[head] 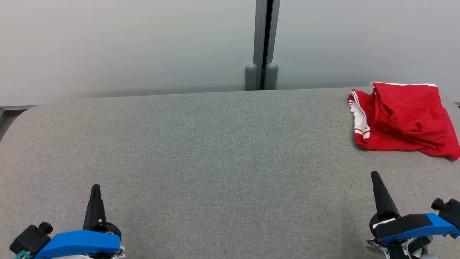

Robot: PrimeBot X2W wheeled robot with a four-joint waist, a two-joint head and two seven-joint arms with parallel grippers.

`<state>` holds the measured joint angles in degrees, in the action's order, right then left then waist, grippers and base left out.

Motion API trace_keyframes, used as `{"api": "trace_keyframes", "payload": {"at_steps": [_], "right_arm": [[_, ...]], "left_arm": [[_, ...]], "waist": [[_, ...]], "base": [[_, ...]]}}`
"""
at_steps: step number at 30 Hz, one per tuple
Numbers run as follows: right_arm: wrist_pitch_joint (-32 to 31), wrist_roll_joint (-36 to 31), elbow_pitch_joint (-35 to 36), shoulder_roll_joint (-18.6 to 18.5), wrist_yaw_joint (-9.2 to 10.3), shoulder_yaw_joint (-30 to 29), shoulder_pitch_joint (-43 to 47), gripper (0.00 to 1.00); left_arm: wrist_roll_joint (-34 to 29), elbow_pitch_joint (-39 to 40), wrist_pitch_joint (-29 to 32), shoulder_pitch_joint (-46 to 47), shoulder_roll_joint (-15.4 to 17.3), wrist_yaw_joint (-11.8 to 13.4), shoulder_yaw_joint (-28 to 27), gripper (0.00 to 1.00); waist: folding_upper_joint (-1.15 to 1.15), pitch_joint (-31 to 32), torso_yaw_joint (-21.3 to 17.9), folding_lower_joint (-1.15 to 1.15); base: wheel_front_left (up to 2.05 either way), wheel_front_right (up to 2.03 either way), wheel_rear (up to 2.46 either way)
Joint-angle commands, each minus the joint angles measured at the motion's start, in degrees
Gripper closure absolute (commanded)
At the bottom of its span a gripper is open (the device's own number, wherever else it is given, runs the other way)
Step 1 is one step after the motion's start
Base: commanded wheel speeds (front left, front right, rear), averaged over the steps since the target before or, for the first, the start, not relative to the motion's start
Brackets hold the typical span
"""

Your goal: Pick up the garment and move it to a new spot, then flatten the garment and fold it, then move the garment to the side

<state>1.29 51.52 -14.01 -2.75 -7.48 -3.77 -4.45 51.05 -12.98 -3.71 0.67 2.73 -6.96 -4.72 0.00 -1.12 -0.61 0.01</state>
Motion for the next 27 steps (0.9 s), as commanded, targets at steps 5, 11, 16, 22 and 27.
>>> {"api": "trace_keyframes", "payload": {"at_steps": [5,11,16,22,27], "right_arm": [[-0.91,4.81,0.59,-0.17,-0.02,-0.44,-1.4,1.0],[-1.73,8.75,0.54,-0.17,-0.02,-0.72,-1.52,1.0],[-2.34,11.88,0.49,-0.17,-0.02,-0.93,-1.62,1.0],[-2.99,15.43,0.45,-0.18,-0.02,-1.17,-1.68,1.0],[-3.55,18.28,0.4,-0.18,-0.02,-1.35,-1.65,1.0]], "left_arm": [[4.74,0.32,1.16,2.02,0.17,-0.26,-0.38,1.0],[8.74,0.17,2.17,2.54,0.18,-0.31,-0.58,1.0],[11.9,0.05,2.98,2.81,0.19,-0.35,-0.73,1.0],[15.5,-0.09,3.86,3.25,0.19,-0.39,-0.91,1.0],[18.36,-0.2,4.65,3.62,0.19,-0.44,-1.04,1.0]], "waist": [[0.0,0.07,0.04,0.0],[0.0,0.14,0.09,0.0],[0.0,0.2,0.13,-0.01],[0.0,0.27,0.18,-0.01],[0.0,0.33,0.22,-0.01]], "base": [[0.0,0.0,0.0],[0.0,0.0,0.0],[0.0,0.0,0.0],[0.0,0.0,0.0],[0.0,0.0,0.0]]}}
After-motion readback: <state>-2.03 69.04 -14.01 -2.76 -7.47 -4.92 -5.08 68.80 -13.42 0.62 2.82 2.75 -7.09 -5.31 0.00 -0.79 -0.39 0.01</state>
